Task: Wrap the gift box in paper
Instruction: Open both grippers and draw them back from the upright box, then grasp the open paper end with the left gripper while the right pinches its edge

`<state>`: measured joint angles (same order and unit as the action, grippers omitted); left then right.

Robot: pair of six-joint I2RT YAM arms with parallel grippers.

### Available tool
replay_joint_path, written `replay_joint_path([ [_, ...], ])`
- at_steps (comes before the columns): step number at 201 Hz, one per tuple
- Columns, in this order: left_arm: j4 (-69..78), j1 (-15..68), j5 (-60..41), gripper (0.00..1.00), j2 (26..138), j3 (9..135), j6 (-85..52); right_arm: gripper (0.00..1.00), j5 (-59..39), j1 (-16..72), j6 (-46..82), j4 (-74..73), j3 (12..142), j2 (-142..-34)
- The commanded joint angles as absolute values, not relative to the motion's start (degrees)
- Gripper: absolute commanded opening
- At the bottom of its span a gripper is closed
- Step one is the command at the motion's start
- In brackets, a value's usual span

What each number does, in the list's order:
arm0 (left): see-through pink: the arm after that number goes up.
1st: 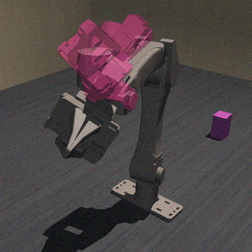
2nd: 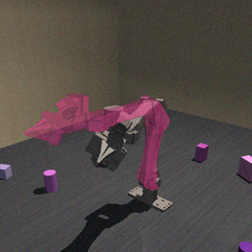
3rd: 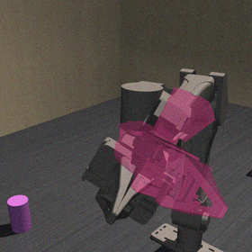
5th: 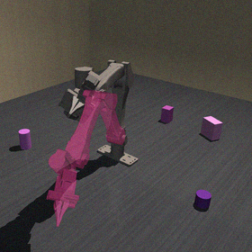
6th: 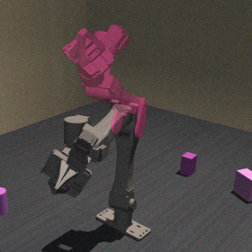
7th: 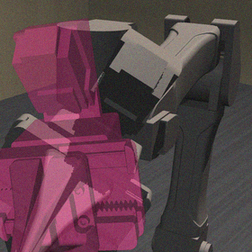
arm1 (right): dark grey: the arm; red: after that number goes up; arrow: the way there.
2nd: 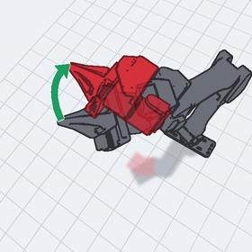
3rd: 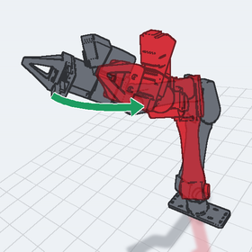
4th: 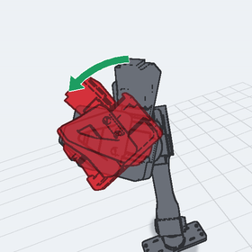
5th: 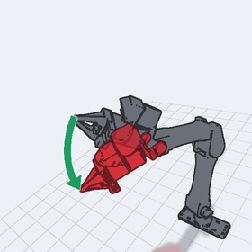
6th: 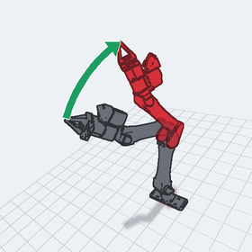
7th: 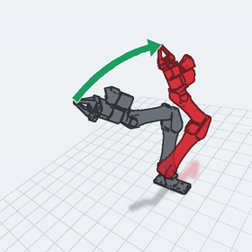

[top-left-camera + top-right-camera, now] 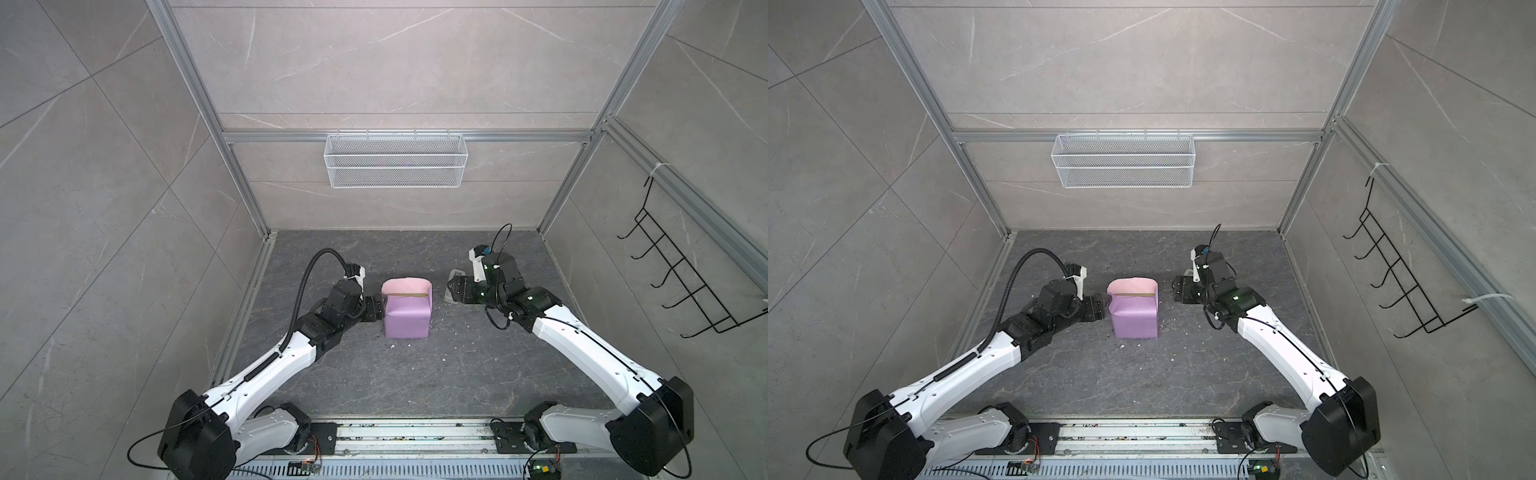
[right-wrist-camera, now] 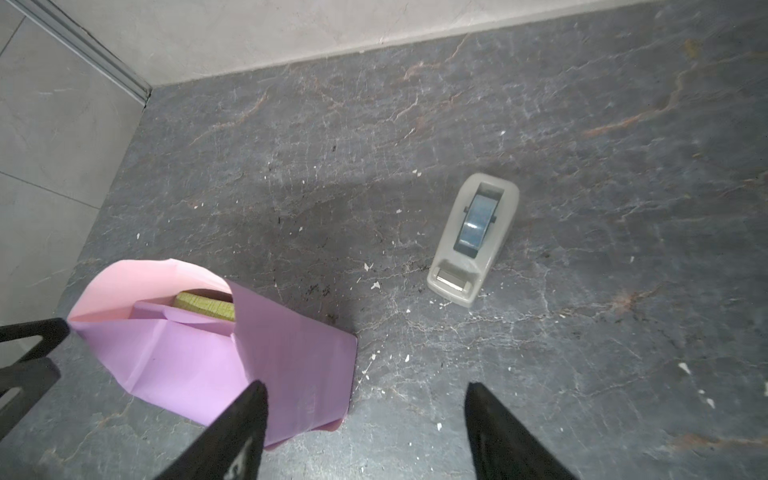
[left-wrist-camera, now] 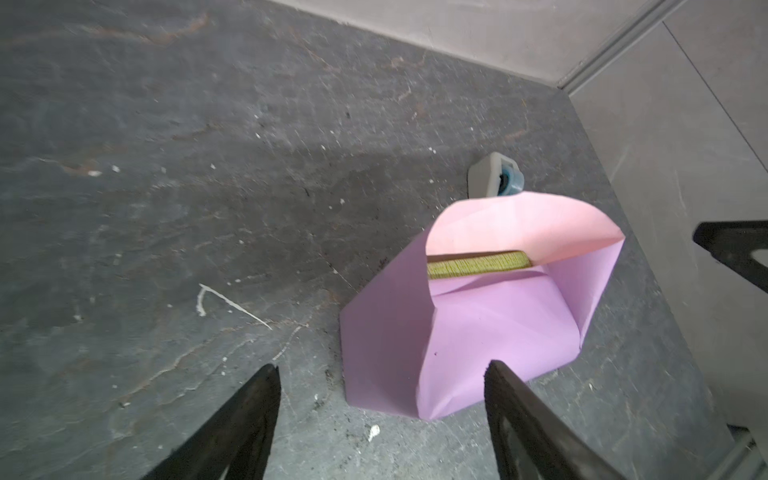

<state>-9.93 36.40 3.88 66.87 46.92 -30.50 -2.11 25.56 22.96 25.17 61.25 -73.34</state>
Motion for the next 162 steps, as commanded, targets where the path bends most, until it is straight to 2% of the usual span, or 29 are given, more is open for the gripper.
replay_joint_path([
  [1,-7.59,36.53,0.03,0.80,70.17,48.76,-32.44,0.85,-9.80,23.50,24.07,24.27,59.56,-75.13],
  [14,-7.01,36.55,-0.38,0.80,72.57,50.09,-32.77,0.89,-10.55,23.39,24.09,23.62,59.24,-75.79],
  [36,-6.39,36.58,-0.58,0.81,75.89,51.10,-32.94,0.91,-13.04,23.40,24.33,22.00,58.82,-77.43],
  [162,-6.35,36.60,2.60,0.81,79.44,49.66,-32.72,0.85,-20.91,23.83,26.89,14.50,58.20,-85.52],
])
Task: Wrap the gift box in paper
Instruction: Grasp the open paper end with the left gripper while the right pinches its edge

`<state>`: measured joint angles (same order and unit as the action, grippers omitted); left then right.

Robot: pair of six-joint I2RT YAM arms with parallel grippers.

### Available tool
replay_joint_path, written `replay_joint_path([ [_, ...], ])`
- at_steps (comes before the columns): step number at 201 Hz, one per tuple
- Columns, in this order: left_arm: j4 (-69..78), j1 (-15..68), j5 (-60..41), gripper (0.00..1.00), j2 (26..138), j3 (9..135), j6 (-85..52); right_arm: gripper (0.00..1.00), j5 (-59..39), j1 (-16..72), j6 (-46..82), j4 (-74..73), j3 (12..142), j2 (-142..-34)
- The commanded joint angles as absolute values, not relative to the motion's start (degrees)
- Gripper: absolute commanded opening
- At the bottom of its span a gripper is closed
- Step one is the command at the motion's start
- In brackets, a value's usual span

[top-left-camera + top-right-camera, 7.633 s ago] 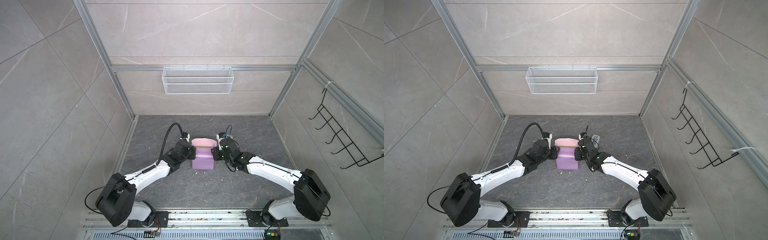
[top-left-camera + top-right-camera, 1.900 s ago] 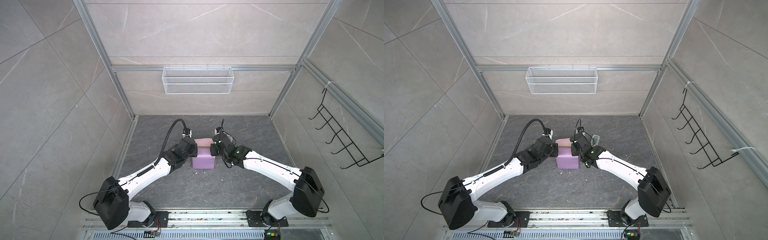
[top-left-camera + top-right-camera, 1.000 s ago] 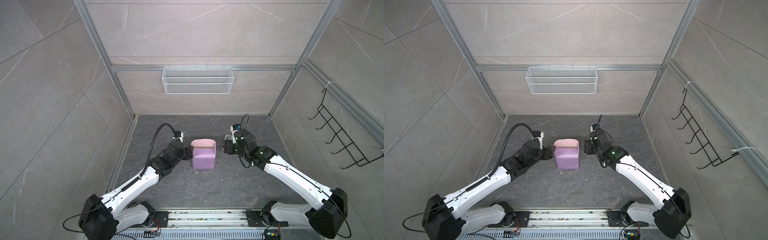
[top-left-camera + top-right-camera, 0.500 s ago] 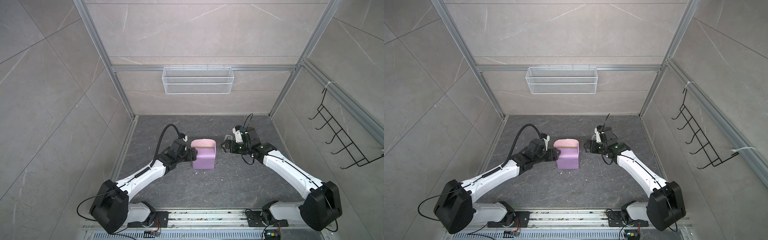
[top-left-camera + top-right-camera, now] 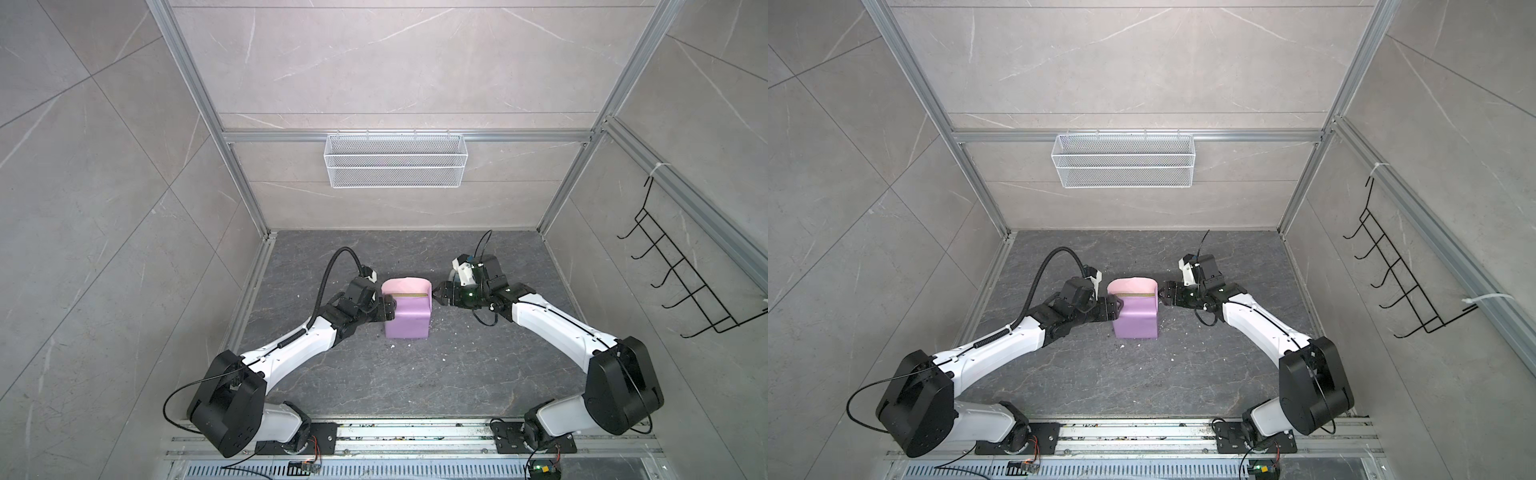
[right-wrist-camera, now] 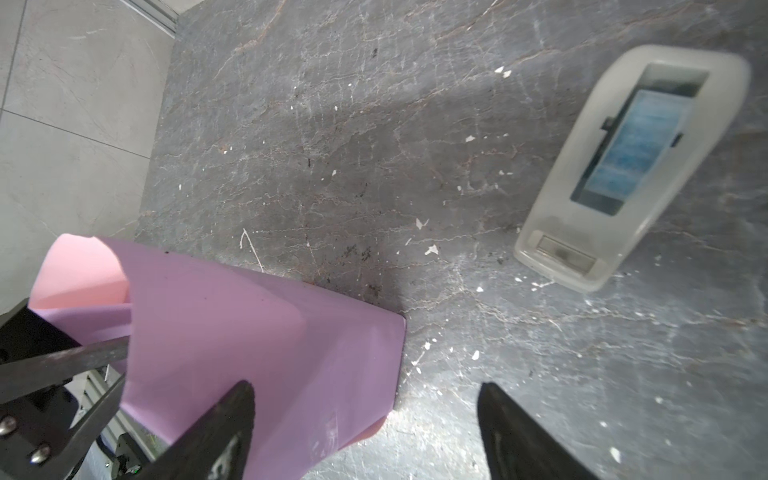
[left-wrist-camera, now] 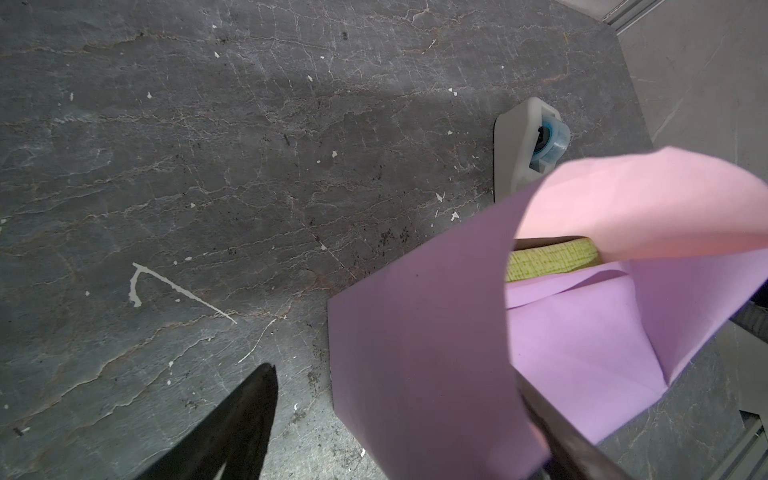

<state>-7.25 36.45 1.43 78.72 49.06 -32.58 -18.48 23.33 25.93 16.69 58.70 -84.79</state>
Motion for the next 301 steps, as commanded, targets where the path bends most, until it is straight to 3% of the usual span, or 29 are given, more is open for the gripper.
replay_joint_path([
  [1,-6.38,36.63,2.62,0.81,79.45,49.66,-32.75,0.85,-20.91,23.82,26.94,14.46,58.15,-85.52],
  [238,-5.48,36.62,2.63,0.80,79.01,48.69,-32.60,0.79,-22.14,27.86,31.64,7.88,61.62,-93.93],
  [301,-5.31,36.57,2.55,0.80,79.19,49.04,-32.43,0.78,-26.41,25.45,31.55,7.38,59.76,-90.74],
])
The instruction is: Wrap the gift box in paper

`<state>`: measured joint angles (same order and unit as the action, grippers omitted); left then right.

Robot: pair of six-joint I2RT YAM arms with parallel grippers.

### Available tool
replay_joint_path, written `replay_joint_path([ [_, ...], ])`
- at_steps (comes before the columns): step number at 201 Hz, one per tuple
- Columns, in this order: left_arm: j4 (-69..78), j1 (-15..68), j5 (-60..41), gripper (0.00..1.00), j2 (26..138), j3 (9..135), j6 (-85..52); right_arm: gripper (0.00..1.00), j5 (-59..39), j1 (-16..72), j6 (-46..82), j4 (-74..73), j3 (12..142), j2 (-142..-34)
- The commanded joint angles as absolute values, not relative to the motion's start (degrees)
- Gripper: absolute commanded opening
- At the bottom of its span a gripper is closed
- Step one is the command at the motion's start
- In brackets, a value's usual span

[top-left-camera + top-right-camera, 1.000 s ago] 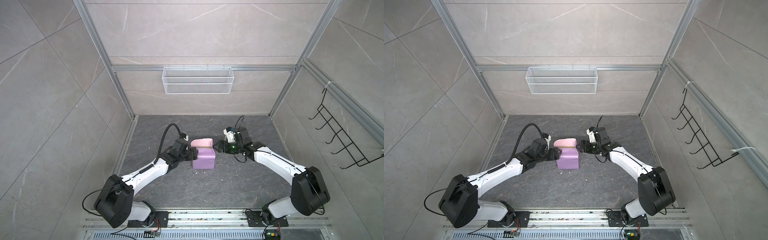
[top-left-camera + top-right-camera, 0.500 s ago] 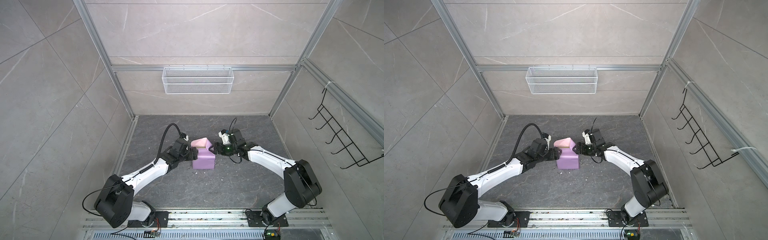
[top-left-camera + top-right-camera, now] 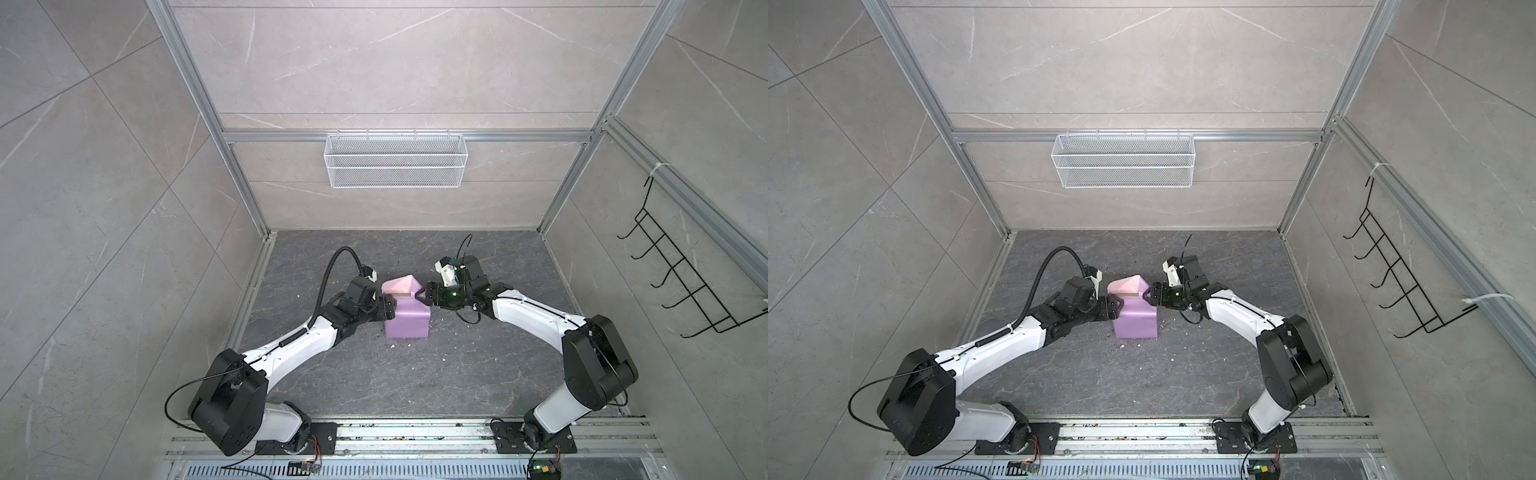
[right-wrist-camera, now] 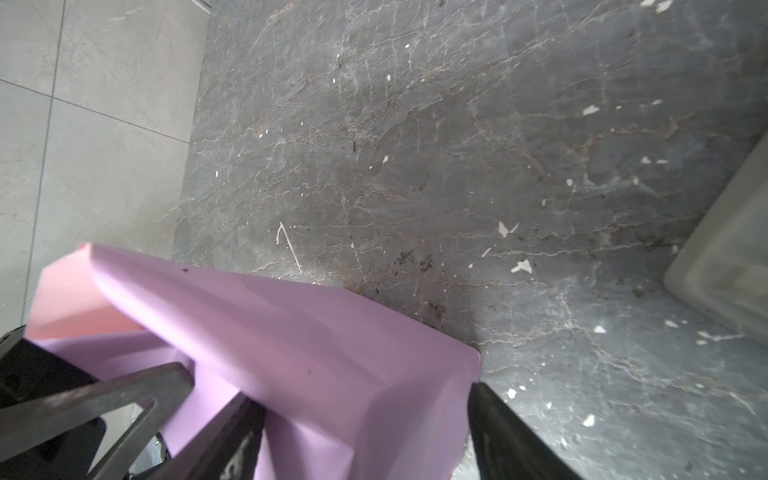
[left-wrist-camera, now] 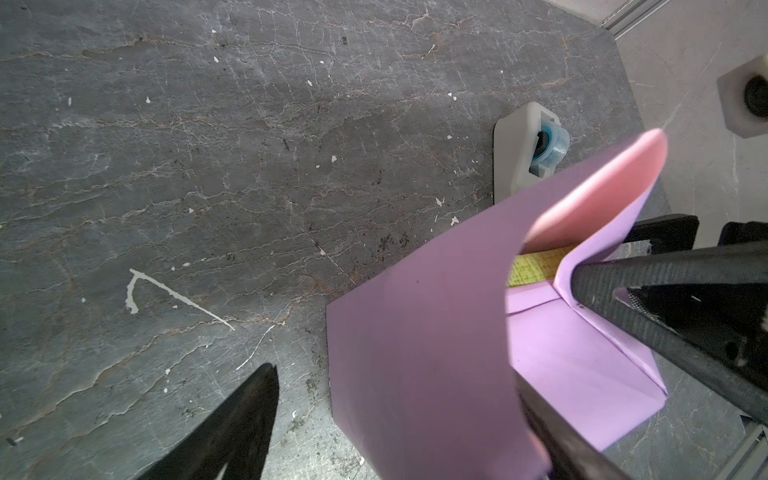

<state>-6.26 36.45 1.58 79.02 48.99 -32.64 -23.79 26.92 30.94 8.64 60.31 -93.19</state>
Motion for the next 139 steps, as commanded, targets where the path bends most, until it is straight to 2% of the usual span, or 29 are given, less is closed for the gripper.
replay_joint_path([
  [1,-5.25,36.61,2.50,0.80,79.19,49.04,-32.43,0.78,-26.43,25.38,31.55,7.38,59.72,-90.68],
  [96,-5.01,36.63,2.44,0.80,79.01,48.87,-32.43,0.68,-29.06,23.75,31.15,6.42,58.61,-92.45],
  [139,-4.97,36.59,2.37,0.80,78.96,48.78,-32.47,0.67,-29.49,24.57,32.23,4.76,59.32,-94.39],
])
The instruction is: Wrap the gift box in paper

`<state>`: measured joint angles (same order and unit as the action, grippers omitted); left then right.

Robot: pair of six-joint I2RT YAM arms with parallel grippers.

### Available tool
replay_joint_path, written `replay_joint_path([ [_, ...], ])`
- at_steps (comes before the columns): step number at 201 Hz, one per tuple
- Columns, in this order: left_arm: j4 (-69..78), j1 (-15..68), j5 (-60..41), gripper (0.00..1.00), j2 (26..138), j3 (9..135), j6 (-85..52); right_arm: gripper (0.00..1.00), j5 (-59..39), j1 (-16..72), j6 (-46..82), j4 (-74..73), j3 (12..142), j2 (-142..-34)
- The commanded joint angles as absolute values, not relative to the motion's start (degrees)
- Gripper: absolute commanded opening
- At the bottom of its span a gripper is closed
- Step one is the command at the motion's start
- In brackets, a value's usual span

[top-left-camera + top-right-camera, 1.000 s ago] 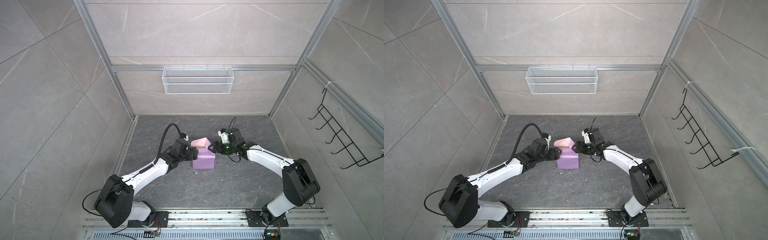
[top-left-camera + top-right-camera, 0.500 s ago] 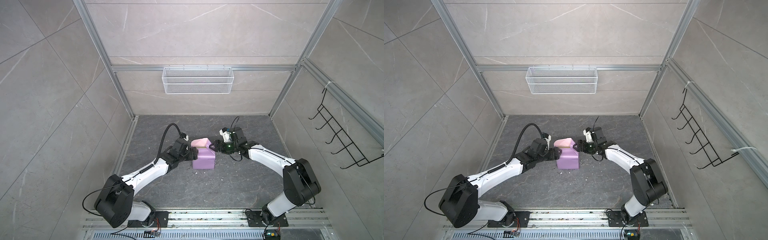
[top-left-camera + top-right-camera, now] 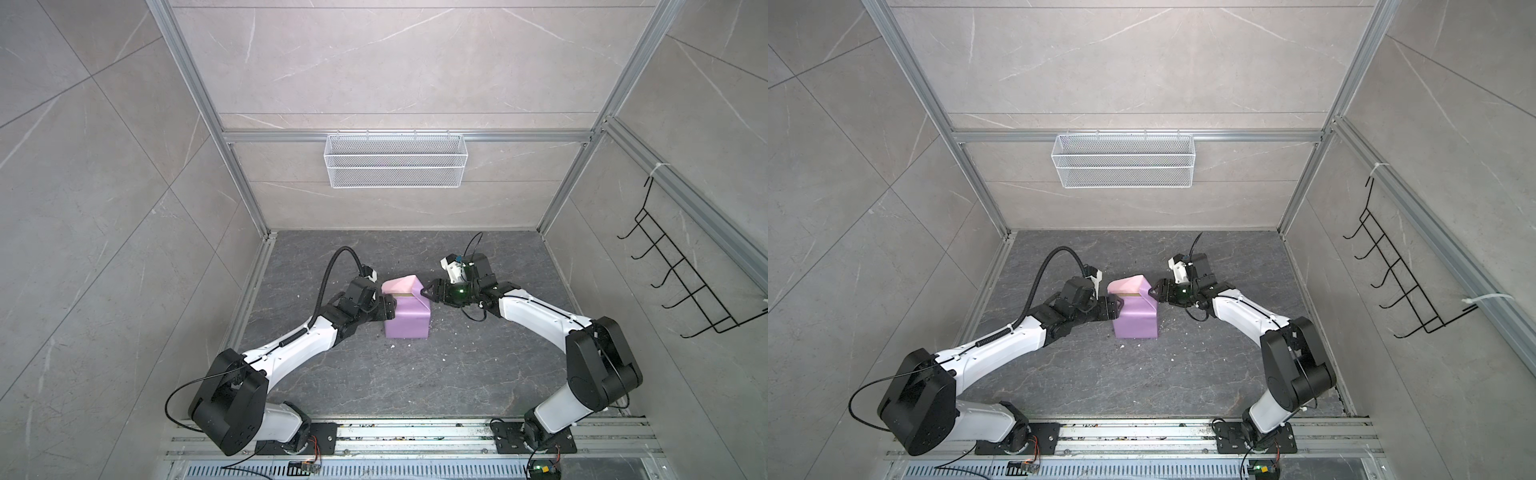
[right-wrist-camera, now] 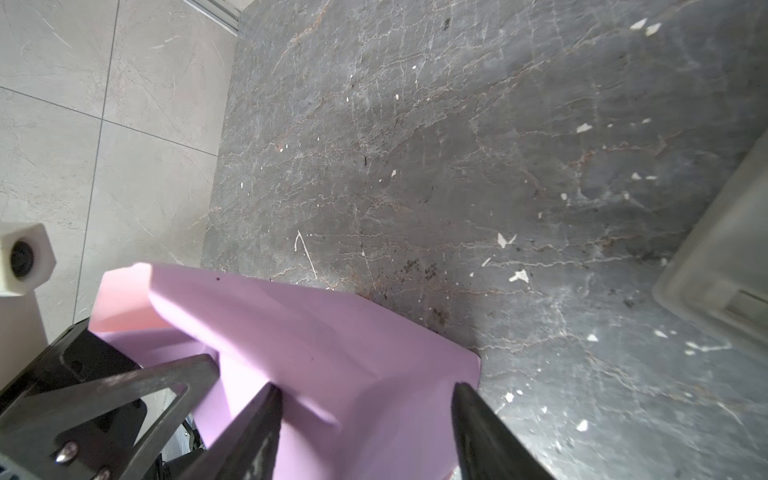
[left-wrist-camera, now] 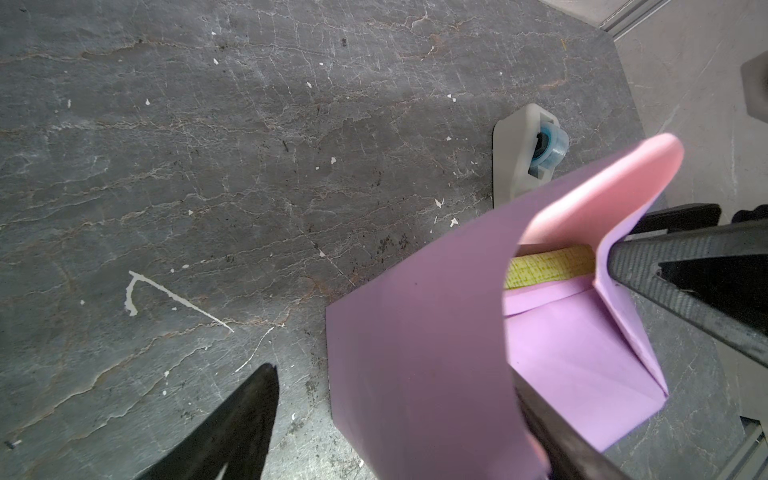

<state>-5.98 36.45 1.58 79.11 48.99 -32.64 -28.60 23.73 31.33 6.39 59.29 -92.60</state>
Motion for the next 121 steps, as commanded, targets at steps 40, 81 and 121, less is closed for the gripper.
replay_joint_path([
  [40,-4.90,36.59,2.28,0.80,78.93,48.78,-32.30,0.66,-29.11,25.37,33.04,3.66,59.94,-96.04],
  [81,-4.65,36.58,2.20,0.80,78.79,48.69,-32.25,0.66,-28.65,25.75,33.91,2.22,59.81,-97.19],
  [121,-4.44,36.58,2.09,0.80,78.93,48.60,-32.26,0.65,-28.56,25.71,35.19,0.01,58.98,-98.14],
])
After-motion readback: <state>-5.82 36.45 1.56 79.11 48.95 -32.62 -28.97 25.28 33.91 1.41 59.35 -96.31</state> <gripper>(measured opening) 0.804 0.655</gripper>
